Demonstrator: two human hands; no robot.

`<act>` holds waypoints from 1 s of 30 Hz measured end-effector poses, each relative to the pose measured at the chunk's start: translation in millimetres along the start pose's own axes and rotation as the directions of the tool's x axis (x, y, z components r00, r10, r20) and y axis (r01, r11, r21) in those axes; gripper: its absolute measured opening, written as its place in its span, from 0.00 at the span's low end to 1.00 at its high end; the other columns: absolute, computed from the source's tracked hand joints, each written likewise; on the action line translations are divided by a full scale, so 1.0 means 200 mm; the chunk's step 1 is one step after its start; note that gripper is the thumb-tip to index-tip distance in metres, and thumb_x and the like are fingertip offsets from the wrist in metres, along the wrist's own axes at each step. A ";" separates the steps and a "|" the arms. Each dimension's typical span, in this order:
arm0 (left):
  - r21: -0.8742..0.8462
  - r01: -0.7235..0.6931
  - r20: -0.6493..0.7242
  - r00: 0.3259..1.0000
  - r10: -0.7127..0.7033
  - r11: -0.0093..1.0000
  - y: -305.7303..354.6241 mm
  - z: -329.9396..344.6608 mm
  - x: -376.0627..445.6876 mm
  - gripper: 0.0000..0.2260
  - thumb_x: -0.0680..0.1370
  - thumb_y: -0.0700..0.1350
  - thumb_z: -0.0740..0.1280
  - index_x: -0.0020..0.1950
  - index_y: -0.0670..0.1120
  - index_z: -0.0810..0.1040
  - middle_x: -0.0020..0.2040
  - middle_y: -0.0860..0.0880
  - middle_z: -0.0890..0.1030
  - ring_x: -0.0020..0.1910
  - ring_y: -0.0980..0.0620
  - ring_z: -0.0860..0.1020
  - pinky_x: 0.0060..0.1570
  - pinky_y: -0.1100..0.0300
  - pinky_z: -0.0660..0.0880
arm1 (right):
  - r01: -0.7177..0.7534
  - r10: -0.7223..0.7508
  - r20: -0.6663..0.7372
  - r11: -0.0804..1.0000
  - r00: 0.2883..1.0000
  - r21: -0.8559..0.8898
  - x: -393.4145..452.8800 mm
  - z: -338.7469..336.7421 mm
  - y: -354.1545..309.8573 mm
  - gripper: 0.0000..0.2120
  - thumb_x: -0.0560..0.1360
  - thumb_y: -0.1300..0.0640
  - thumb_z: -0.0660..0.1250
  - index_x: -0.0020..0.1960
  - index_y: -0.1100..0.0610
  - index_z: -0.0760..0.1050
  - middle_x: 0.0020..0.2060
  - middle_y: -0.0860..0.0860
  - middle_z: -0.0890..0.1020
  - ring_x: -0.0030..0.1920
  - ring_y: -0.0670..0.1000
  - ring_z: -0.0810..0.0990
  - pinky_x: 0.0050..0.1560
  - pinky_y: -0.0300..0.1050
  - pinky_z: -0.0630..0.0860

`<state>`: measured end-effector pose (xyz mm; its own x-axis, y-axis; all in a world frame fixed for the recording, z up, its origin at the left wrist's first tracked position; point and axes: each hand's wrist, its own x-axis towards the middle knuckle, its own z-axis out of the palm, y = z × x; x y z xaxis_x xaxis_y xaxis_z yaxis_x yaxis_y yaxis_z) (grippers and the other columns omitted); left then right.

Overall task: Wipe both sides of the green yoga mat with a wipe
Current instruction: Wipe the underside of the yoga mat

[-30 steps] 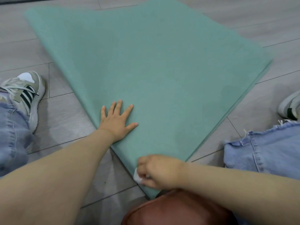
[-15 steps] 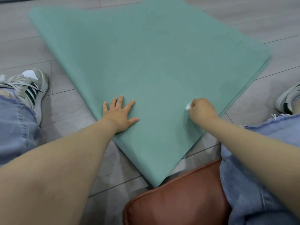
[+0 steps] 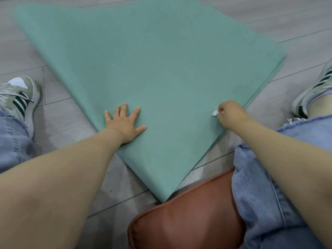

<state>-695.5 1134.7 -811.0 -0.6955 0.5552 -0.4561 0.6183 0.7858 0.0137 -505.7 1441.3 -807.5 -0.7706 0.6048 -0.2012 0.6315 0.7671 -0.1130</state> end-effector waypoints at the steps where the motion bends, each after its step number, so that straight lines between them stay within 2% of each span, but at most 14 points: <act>1: 0.011 0.000 0.009 1.000 0.000 1.000 0.00 -0.01 0.00 0.36 0.77 0.70 0.53 0.80 0.61 0.42 0.81 0.44 0.42 0.80 0.42 0.43 0.74 0.35 0.42 | -0.110 0.110 0.008 0.994 0.994 -0.010 0.00 -0.01 0.02 0.09 0.75 0.62 0.63 0.52 0.62 0.78 0.53 0.62 0.76 0.52 0.62 0.77 0.51 0.47 0.72; 3: 0.021 0.001 0.024 1.000 -0.001 1.000 0.00 -0.03 0.01 0.37 0.77 0.71 0.54 0.80 0.61 0.41 0.81 0.44 0.42 0.80 0.42 0.44 0.74 0.34 0.44 | -0.044 0.045 0.054 0.999 0.998 -0.025 -0.07 -0.01 -0.11 0.09 0.75 0.60 0.64 0.53 0.62 0.78 0.53 0.61 0.78 0.52 0.62 0.78 0.52 0.46 0.74; 5: 0.013 0.001 0.042 0.999 -0.002 1.000 0.00 -0.05 0.01 0.38 0.76 0.71 0.56 0.80 0.62 0.42 0.81 0.44 0.42 0.80 0.41 0.44 0.74 0.34 0.46 | 0.237 -0.246 0.182 0.969 0.952 0.074 -0.24 0.02 -0.35 0.12 0.75 0.53 0.65 0.52 0.60 0.80 0.52 0.59 0.80 0.53 0.59 0.78 0.53 0.45 0.73; 8: 0.027 -0.004 0.081 0.997 0.001 1.000 0.01 -0.07 0.01 0.44 0.72 0.73 0.61 0.79 0.62 0.41 0.81 0.44 0.42 0.79 0.41 0.44 0.74 0.33 0.47 | 0.652 -0.740 0.317 0.673 0.594 0.350 -0.64 0.07 -0.72 0.08 0.70 0.57 0.66 0.46 0.59 0.81 0.46 0.56 0.81 0.46 0.58 0.79 0.45 0.44 0.72; 10: 0.042 -0.009 0.113 0.994 0.005 0.999 0.01 -0.08 0.02 0.48 0.69 0.75 0.64 0.79 0.62 0.39 0.81 0.44 0.41 0.79 0.41 0.44 0.74 0.33 0.47 | 0.767 -0.858 0.381 0.491 0.344 0.413 -0.80 0.07 -0.79 0.03 0.69 0.64 0.67 0.42 0.60 0.79 0.45 0.58 0.79 0.42 0.60 0.78 0.40 0.45 0.70; 11: 0.050 -0.013 0.132 0.991 0.007 0.999 0.01 -0.09 0.02 0.50 0.68 0.75 0.64 0.79 0.62 0.39 0.81 0.44 0.40 0.79 0.41 0.44 0.74 0.33 0.47 | 0.783 -0.866 0.406 0.459 0.291 0.419 -0.79 0.06 -0.76 0.03 0.68 0.65 0.67 0.41 0.61 0.78 0.45 0.58 0.78 0.41 0.60 0.78 0.39 0.45 0.69; 13: 0.065 -0.018 0.158 0.987 0.007 0.998 0.01 -0.11 0.02 0.52 0.67 0.75 0.66 0.79 0.61 0.37 0.80 0.43 0.39 0.79 0.40 0.43 0.74 0.33 0.47 | 0.770 -0.832 0.420 0.521 0.361 0.370 -0.63 0.04 -0.62 0.03 0.68 0.66 0.67 0.41 0.62 0.79 0.44 0.57 0.79 0.42 0.58 0.78 0.42 0.44 0.69; 15: 0.075 -0.022 0.175 0.984 0.009 0.997 0.01 -0.12 0.02 0.53 0.66 0.75 0.67 0.79 0.61 0.37 0.80 0.43 0.39 0.79 0.40 0.43 0.74 0.33 0.47 | 0.637 -0.671 0.329 0.739 0.665 0.221 -0.39 0.03 -0.38 0.04 0.70 0.62 0.68 0.44 0.60 0.80 0.46 0.56 0.80 0.46 0.57 0.79 0.45 0.41 0.68; 17: 0.084 -0.023 0.187 0.982 0.007 0.996 0.02 -0.13 0.03 0.55 0.65 0.75 0.68 0.79 0.60 0.36 0.80 0.42 0.39 0.79 0.40 0.43 0.73 0.32 0.48 | 0.323 -0.328 0.164 0.945 0.930 0.062 -0.19 0.00 -0.13 0.06 0.72 0.58 0.68 0.47 0.58 0.80 0.49 0.56 0.80 0.51 0.58 0.79 0.49 0.43 0.71; 19: 0.099 -0.024 0.206 0.978 0.003 0.995 0.02 -0.14 0.04 0.56 0.64 0.75 0.69 0.79 0.60 0.35 0.80 0.42 0.38 0.79 0.40 0.43 0.73 0.32 0.50 | 0.085 -0.088 0.073 0.996 0.993 0.042 -0.13 0.00 -0.02 0.07 0.74 0.58 0.67 0.48 0.59 0.80 0.50 0.57 0.80 0.52 0.60 0.78 0.50 0.45 0.72; 21: 0.114 -0.035 0.241 0.970 0.006 0.993 0.02 -0.16 0.05 0.59 0.63 0.74 0.70 0.79 0.59 0.34 0.80 0.42 0.38 0.79 0.39 0.43 0.74 0.34 0.51 | 0.076 -0.079 0.107 0.997 0.991 0.030 -0.20 0.01 -0.13 0.08 0.75 0.57 0.66 0.50 0.59 0.80 0.51 0.58 0.79 0.53 0.60 0.78 0.50 0.45 0.72; 23: 0.129 -0.043 0.266 0.964 0.007 0.991 0.01 -0.17 0.06 0.61 0.61 0.74 0.72 0.79 0.58 0.33 0.80 0.41 0.39 0.79 0.38 0.44 0.75 0.37 0.54 | 0.241 -0.261 0.212 0.964 0.942 0.116 -0.37 0.05 -0.36 0.09 0.74 0.54 0.67 0.51 0.57 0.81 0.52 0.56 0.80 0.53 0.58 0.78 0.52 0.43 0.72; 27: 0.185 -0.037 0.230 0.973 -0.007 0.982 0.03 -0.14 0.05 0.63 0.60 0.75 0.72 0.78 0.58 0.32 0.80 0.41 0.39 0.79 0.38 0.45 0.73 0.33 0.55 | 0.644 -0.713 0.375 0.699 0.592 0.313 -0.81 0.13 -0.78 0.06 0.72 0.60 0.66 0.47 0.59 0.79 0.49 0.56 0.79 0.47 0.59 0.78 0.45 0.48 0.74; 30: 0.173 -0.034 0.212 0.977 -0.003 0.984 0.03 -0.13 0.04 0.62 0.60 0.75 0.72 0.78 0.58 0.33 0.80 0.42 0.39 0.79 0.39 0.44 0.72 0.32 0.54 | 0.734 -0.806 0.368 0.582 0.464 0.350 -0.84 0.10 -0.81 0.02 0.71 0.62 0.66 0.42 0.60 0.77 0.46 0.56 0.78 0.43 0.59 0.77 0.41 0.47 0.70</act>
<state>-707.2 1150.0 -791.2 -0.6042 0.4824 -0.6343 0.6959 0.7072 -0.1250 -477.1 1212.5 -774.9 -0.8346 -0.4167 -0.3603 -0.1679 0.8153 -0.5541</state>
